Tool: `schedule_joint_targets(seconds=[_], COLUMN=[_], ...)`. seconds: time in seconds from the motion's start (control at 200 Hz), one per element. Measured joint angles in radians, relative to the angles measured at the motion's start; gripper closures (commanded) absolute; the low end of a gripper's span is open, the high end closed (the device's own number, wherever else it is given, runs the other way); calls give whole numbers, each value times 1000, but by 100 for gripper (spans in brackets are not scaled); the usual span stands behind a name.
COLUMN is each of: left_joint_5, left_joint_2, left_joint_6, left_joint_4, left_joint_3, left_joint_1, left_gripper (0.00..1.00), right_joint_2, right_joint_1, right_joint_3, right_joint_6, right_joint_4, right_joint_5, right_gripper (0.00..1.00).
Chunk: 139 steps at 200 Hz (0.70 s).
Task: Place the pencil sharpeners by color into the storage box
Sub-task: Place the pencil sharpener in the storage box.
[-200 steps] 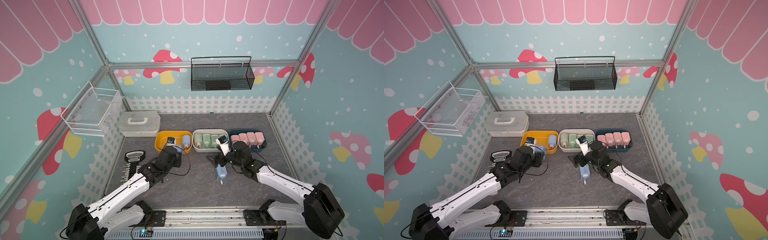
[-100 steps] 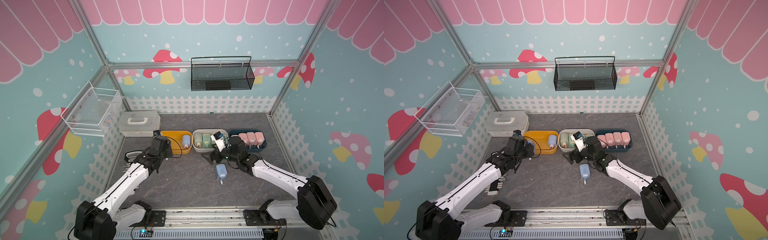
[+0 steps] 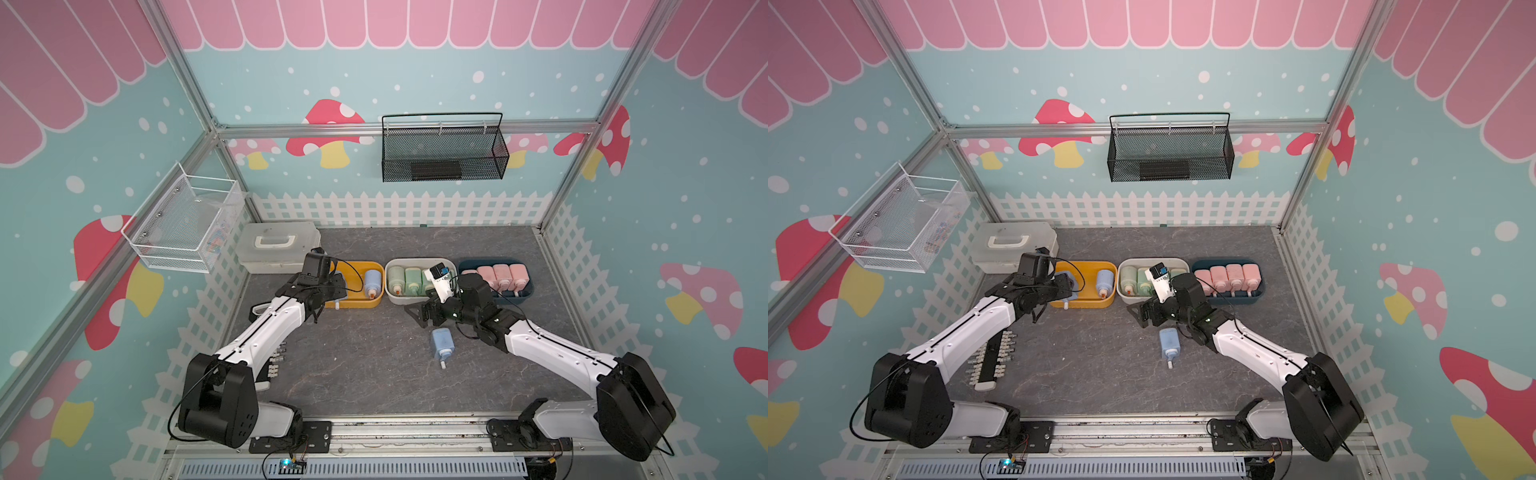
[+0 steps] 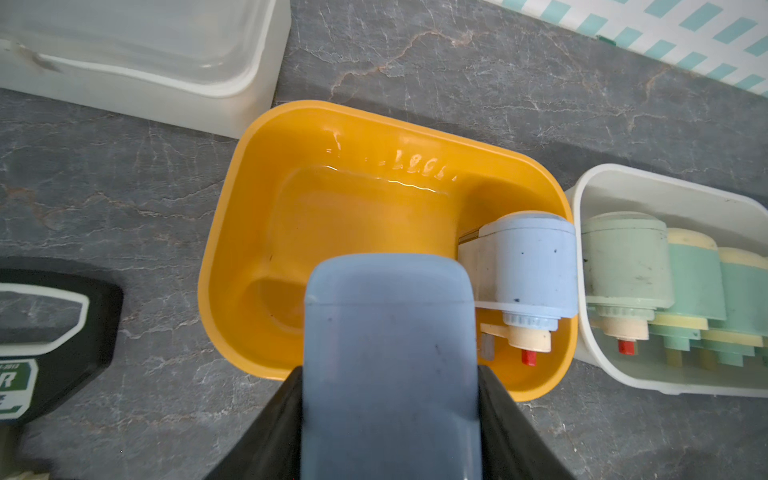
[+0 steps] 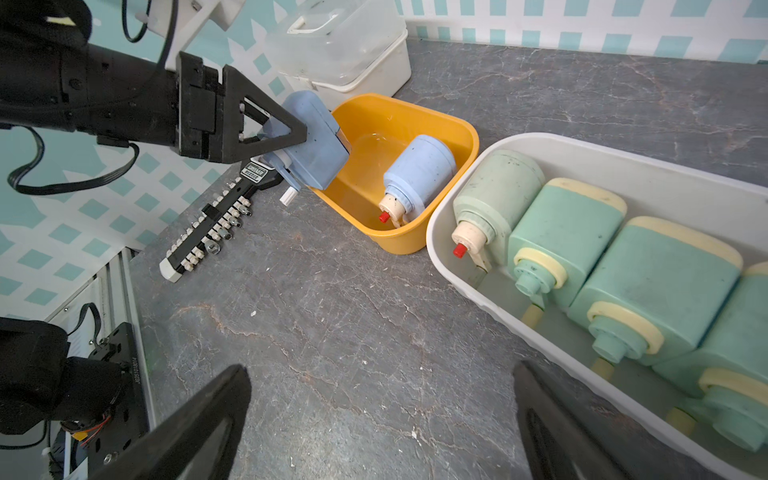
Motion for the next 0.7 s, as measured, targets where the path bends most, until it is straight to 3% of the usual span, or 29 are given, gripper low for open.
schedule_joint_targets(seconds=[0.375,0.695], left_joint_5=[21,108], left_joint_2=[140,195], left_joint_6=[67,57], left_joint_4=[41,72], left_joint_3=[86,117], left_joint_1=[15,17], left_gripper=[100,100], right_joint_2=[-60,-79], right_joint_1=[0,0], right_joint_3=[-37,-37], right_joint_6=[15,14], right_joint_4=[-42,-58], right_joint_5=[97,123], right_gripper=[1,1])
